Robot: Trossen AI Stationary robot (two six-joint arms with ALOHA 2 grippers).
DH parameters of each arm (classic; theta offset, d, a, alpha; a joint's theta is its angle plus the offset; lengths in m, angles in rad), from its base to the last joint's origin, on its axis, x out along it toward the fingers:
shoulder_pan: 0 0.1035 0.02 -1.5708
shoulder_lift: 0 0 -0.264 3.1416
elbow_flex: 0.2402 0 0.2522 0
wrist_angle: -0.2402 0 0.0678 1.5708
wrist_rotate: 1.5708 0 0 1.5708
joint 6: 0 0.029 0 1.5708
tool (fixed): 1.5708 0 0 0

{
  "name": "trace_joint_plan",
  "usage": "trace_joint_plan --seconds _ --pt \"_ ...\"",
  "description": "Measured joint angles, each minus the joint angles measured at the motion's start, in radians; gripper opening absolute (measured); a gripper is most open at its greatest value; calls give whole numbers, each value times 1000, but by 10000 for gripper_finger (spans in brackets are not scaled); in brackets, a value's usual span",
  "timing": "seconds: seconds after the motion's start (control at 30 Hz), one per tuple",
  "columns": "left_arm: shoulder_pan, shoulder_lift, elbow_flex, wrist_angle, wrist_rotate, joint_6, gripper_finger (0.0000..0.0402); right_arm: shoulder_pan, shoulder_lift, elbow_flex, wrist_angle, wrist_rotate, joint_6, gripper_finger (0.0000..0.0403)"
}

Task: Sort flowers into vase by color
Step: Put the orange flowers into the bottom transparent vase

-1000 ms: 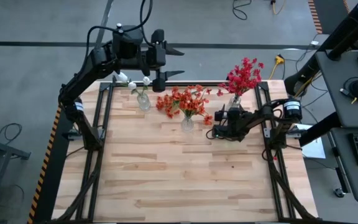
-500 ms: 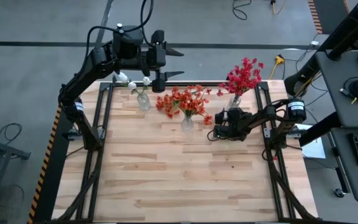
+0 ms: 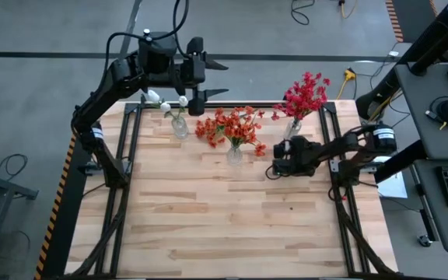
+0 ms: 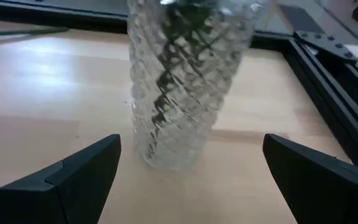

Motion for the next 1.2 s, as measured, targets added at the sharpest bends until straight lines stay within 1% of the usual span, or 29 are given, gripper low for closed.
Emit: trace_joint_plan --seconds 0.1,0.23,0.27,0.3,0.4,0.43,0.53,0.63,0.83,0.87,0.97,1.03,1.1,1.2 --pt "0 -2 0 -3 0 -10 246 25 -41 0 -22 -41 -5 386" --pt "-11 -11 0 -47 -11 -35 246 70 -95 0 -29 -95 -49 386" --pt "-22 -16 0 -65 -43 -37 246 81 -111 0 -38 -109 -50 386" --pt "-38 -23 0 -71 -98 -37 246 90 -125 0 -50 -122 -52 386" --pt "-111 -54 0 -108 -307 -30 246 119 -169 0 -85 -147 -56 386" --pt "-137 -65 0 -130 -346 -28 246 128 -182 0 -98 -154 -58 386" --pt "-198 -87 0 -210 -360 -59 246 158 -219 0 -124 -174 -60 386" --pt "-237 -93 0 -314 -360 -146 246 195 -245 0 -127 -190 -76 386" --pt "-343 -73 -2 -427 -387 -339 242 267 -258 0 -126 -218 -74 386" --pt "-367 -68 -5 -444 -416 -381 240 279 -258 0 -127 -225 -70 386" --pt "-444 -60 -11 -538 -552 -526 232 315 -256 0 -126 -235 -52 386" --pt "-502 -60 -12 -598 -617 -623 228 340 -256 0 -126 -235 -46 386" --pt "-565 -54 -12 -636 -645 -710 225 363 -256 0 -126 -235 -42 386" --pt "-660 -30 -15 -638 -671 -793 221 395 -256 0 -124 -235 -35 386"
